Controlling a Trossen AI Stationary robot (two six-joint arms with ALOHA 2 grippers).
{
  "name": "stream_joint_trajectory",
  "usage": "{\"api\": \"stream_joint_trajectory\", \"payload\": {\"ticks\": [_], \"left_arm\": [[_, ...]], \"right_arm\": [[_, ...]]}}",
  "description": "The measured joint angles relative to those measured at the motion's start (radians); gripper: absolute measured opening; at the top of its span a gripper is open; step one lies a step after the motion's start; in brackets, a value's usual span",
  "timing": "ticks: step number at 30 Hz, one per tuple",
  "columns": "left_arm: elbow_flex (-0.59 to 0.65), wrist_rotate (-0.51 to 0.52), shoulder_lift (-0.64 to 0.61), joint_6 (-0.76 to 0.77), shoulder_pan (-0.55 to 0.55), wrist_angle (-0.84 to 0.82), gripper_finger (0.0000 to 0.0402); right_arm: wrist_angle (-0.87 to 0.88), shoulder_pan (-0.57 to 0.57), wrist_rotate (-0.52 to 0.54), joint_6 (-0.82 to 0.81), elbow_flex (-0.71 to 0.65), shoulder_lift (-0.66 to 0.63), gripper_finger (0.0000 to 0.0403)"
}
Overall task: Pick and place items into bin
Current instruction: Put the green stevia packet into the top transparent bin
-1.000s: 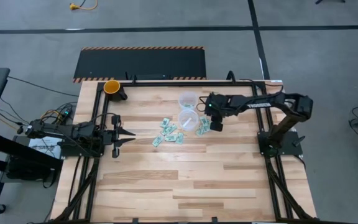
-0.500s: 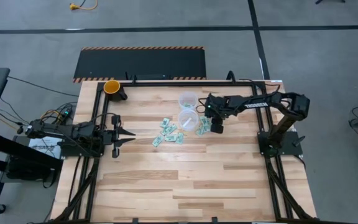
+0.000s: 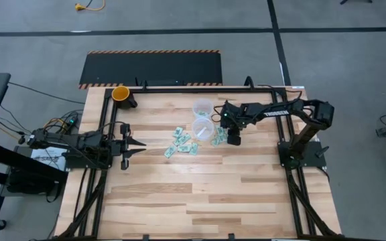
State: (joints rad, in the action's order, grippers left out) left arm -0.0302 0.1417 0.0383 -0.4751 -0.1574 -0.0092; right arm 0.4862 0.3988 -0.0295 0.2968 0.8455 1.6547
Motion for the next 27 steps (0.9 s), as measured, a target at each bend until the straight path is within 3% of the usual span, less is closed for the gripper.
{"api": "stream_joint_trajectory", "payload": {"ticks": [21,27], "left_arm": [[0.000,0.000,0.000,0.000,0.000,0.000,0.0062],[0.000,0.000,0.000,0.000,0.000,0.000,0.0062]], "right_arm": [[-0.056,-0.061,0.000,0.055,0.000,0.000,0.0121],[-0.077,-0.065,-0.070,0.070,0.000,0.001,0.0121]]}}
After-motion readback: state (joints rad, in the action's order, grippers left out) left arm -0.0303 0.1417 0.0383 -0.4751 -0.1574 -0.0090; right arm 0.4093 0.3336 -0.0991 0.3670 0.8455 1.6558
